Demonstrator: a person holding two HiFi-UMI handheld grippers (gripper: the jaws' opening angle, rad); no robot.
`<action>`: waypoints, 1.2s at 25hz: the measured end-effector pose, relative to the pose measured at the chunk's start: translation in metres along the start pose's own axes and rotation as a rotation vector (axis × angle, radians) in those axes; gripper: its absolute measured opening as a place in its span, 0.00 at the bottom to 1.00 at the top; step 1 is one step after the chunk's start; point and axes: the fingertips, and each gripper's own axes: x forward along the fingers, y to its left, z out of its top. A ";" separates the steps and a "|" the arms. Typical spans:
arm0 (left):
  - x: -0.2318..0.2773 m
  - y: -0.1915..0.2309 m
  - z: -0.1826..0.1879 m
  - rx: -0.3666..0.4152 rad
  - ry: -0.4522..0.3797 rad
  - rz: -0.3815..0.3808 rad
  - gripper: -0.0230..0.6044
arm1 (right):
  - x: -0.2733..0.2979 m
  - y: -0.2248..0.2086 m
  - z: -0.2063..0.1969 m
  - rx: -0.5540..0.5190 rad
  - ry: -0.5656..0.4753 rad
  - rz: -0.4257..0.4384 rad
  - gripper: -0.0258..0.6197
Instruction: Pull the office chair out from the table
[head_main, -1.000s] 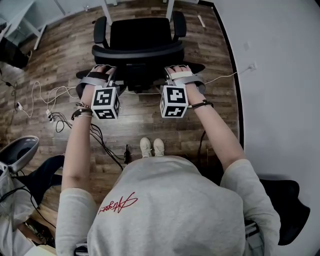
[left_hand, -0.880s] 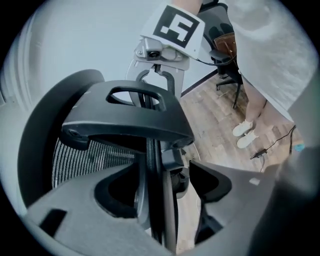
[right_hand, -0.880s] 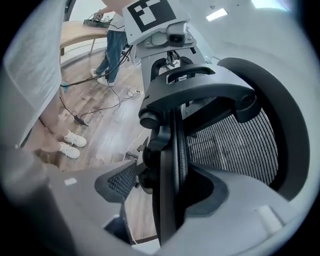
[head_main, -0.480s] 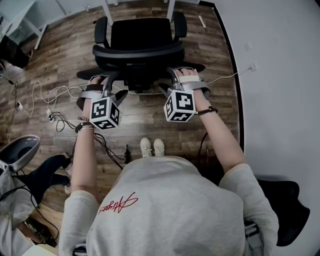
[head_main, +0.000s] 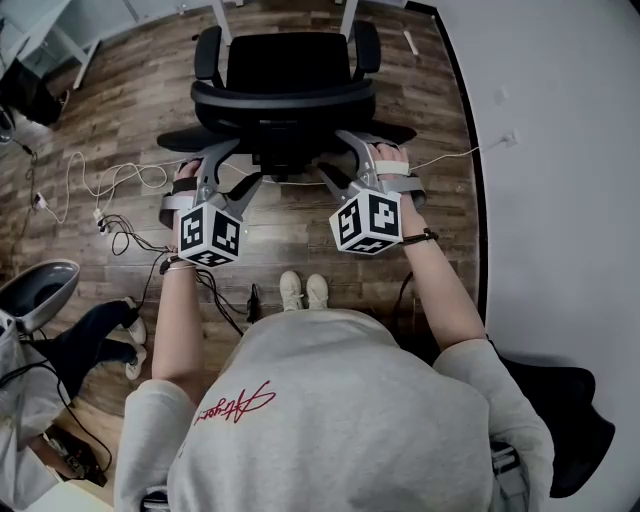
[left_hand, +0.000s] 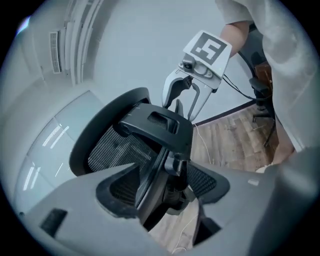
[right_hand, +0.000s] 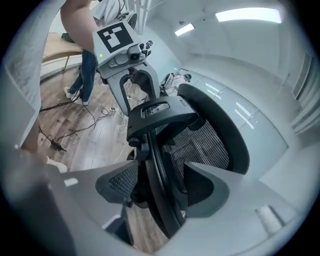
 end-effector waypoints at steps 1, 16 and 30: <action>-0.002 0.000 0.001 -0.022 -0.006 0.010 0.50 | -0.002 -0.001 0.002 0.013 -0.006 -0.009 0.46; -0.040 0.022 0.032 -0.364 -0.204 0.200 0.44 | -0.034 -0.014 0.027 0.336 -0.149 -0.073 0.39; -0.055 0.035 0.071 -0.475 -0.413 0.229 0.26 | -0.063 -0.028 0.050 0.656 -0.352 -0.119 0.18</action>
